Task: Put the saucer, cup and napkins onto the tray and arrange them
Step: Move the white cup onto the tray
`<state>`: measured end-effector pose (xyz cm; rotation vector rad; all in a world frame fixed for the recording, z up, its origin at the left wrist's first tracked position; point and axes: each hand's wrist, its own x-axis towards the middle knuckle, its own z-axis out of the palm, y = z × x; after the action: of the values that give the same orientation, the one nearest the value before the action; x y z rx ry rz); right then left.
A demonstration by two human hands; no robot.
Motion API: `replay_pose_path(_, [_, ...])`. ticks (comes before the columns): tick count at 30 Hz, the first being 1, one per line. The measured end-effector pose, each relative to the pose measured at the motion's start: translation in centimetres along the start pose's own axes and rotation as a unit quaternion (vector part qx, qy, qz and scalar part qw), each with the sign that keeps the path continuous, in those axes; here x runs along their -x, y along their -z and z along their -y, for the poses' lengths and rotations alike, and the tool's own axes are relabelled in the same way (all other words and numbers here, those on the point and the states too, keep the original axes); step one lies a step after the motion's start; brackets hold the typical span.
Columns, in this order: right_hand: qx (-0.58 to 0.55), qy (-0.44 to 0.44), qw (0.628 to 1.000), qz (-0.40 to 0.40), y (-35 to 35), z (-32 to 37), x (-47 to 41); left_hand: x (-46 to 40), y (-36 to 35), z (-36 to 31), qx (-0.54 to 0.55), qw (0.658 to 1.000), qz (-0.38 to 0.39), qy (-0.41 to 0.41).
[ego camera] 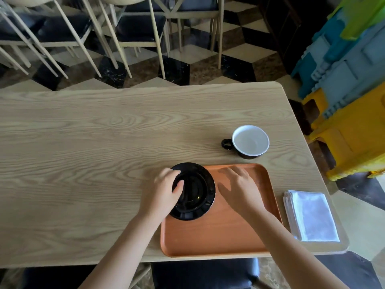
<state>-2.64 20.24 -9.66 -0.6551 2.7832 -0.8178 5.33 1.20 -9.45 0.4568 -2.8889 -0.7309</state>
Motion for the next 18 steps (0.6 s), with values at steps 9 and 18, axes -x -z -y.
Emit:
replay_pose_path(9, [0.195,0.010,0.981,-0.003,5.8,-7.8,-4.3,-8.4,-3.7,-8.2,-0.067,0.985,0.035,-0.158])
replay_pose_path(18, [0.162,0.052,0.985,0.016,5.0,-10.9,-7.0,-12.0,-8.8,-9.2,-0.111,0.972,0.115,-0.174])
